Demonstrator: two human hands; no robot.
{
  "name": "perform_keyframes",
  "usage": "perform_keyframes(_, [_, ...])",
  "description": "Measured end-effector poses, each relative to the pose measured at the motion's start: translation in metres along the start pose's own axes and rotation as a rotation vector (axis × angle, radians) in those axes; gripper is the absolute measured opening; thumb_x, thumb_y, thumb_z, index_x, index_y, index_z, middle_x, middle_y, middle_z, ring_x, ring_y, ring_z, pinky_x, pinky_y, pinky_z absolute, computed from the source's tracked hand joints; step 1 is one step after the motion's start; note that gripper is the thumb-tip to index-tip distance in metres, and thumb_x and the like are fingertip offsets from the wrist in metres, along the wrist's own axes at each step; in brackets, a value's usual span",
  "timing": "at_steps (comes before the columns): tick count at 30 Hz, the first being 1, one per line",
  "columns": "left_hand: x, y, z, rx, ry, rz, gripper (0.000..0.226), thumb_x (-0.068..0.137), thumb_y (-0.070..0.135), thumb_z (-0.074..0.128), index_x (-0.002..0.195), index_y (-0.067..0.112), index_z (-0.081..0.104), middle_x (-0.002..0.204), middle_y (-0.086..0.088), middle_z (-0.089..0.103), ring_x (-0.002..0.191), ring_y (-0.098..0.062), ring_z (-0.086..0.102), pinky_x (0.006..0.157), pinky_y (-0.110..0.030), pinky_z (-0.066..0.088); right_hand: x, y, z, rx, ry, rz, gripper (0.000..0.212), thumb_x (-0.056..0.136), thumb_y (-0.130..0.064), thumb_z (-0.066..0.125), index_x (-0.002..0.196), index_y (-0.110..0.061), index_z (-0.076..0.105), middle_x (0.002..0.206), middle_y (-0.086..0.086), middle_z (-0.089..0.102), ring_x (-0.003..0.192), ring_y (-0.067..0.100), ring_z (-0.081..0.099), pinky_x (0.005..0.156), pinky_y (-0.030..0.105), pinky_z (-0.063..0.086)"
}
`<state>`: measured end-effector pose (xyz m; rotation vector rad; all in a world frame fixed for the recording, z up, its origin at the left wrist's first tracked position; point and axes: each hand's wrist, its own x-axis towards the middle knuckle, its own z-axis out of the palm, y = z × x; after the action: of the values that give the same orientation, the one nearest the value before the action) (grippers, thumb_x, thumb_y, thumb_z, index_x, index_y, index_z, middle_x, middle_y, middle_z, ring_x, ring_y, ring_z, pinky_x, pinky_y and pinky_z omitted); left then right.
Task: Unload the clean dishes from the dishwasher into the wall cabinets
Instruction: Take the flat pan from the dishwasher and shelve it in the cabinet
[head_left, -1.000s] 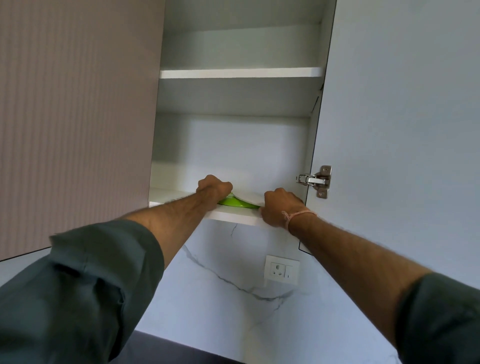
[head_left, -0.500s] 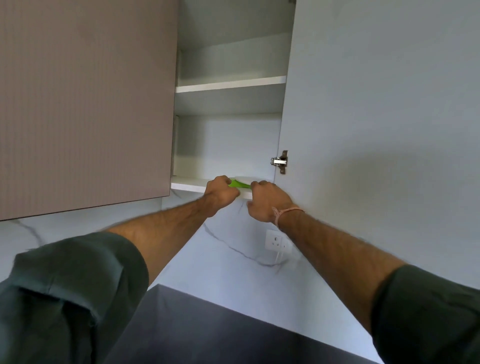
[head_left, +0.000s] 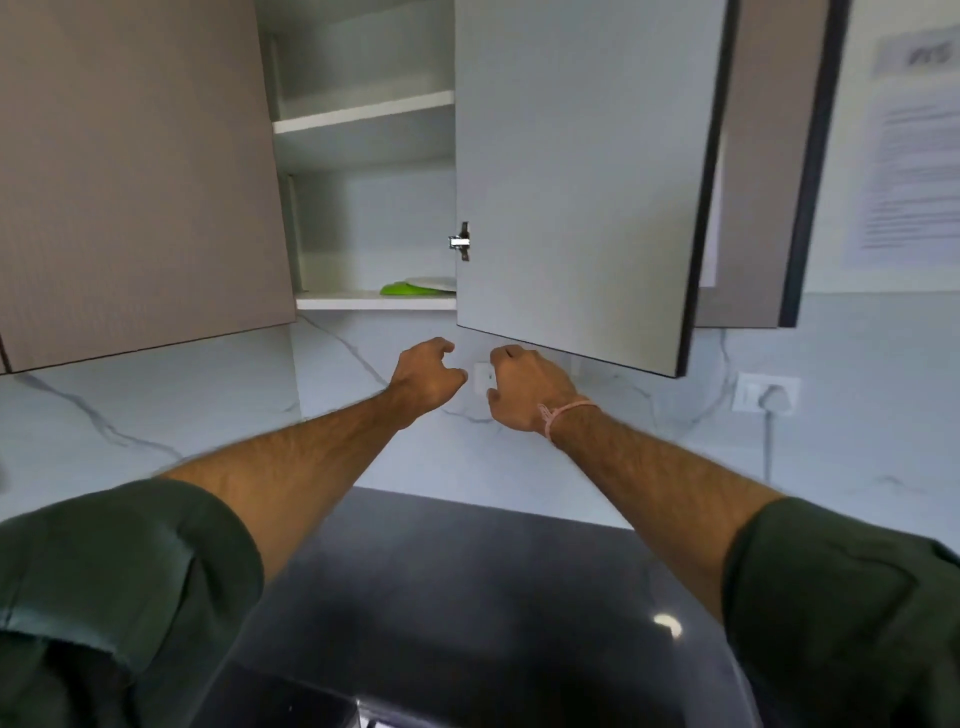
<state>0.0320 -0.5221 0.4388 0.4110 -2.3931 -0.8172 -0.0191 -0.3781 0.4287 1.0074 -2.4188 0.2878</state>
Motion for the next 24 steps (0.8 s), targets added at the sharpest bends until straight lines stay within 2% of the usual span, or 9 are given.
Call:
perform_keyframes(4, [-0.055, 0.013, 0.020, -0.026, -0.088, 0.013, 0.057, 0.091, 0.023, 0.066, 0.143, 0.015, 0.046, 0.142, -0.008, 0.052, 0.124, -0.026, 0.053, 0.090, -0.024, 0.043, -0.059, 0.016, -0.007, 0.021, -0.040, 0.092, 0.051, 0.093, -0.027, 0.055, 0.138, -0.008, 0.043, 0.136, 0.013, 0.052, 0.117, 0.032, 0.054, 0.096, 0.041, 0.049])
perform_keyframes(8, [-0.116, 0.019, 0.055, -0.051, -0.187, 0.023, 0.057, 0.091, 0.023, 0.068, 0.143, 0.014, 0.047, 0.144, -0.007, 0.051, 0.128, -0.027, 0.051, 0.104, -0.031, 0.042, -0.128, 0.032, -0.008, 0.027, -0.092, 0.182, 0.050, 0.093, -0.025, 0.054, 0.138, -0.007, 0.043, 0.137, 0.014, 0.051, 0.118, 0.033, 0.054, 0.096, 0.041, 0.048])
perform_keyframes(12, [-0.175, 0.026, 0.099, -0.059, -0.302, 0.013, 0.056, 0.090, 0.022, 0.068, 0.142, 0.017, 0.049, 0.145, -0.006, 0.050, 0.128, -0.026, 0.052, 0.106, -0.035, 0.043, -0.210, 0.053, -0.007, 0.003, -0.164, 0.271, 0.049, 0.093, -0.026, 0.055, 0.137, -0.009, 0.044, 0.137, 0.013, 0.052, 0.117, 0.033, 0.055, 0.096, 0.042, 0.050])
perform_keyframes(19, [-0.261, 0.055, 0.187, -0.116, -0.521, 0.064, 0.054, 0.091, 0.020, 0.066, 0.142, 0.015, 0.049, 0.145, -0.003, 0.051, 0.131, -0.022, 0.049, 0.107, -0.032, 0.041, -0.354, 0.118, 0.004, 0.036, -0.290, 0.480, 0.043, 0.090, -0.026, 0.055, 0.128, -0.009, 0.047, 0.127, 0.013, 0.055, 0.107, 0.030, 0.057, 0.087, 0.042, 0.052])
perform_keyframes(24, [-0.323, 0.079, 0.273, -0.134, -0.698, 0.064, 0.050, 0.091, 0.021, 0.067, 0.139, 0.013, 0.053, 0.139, -0.005, 0.055, 0.127, -0.020, 0.052, 0.102, -0.026, 0.038, -0.458, 0.174, 0.023, 0.039, -0.369, 0.640, 0.044, 0.090, -0.024, 0.057, 0.130, -0.008, 0.047, 0.134, 0.014, 0.051, 0.115, 0.034, 0.055, 0.090, 0.040, 0.048])
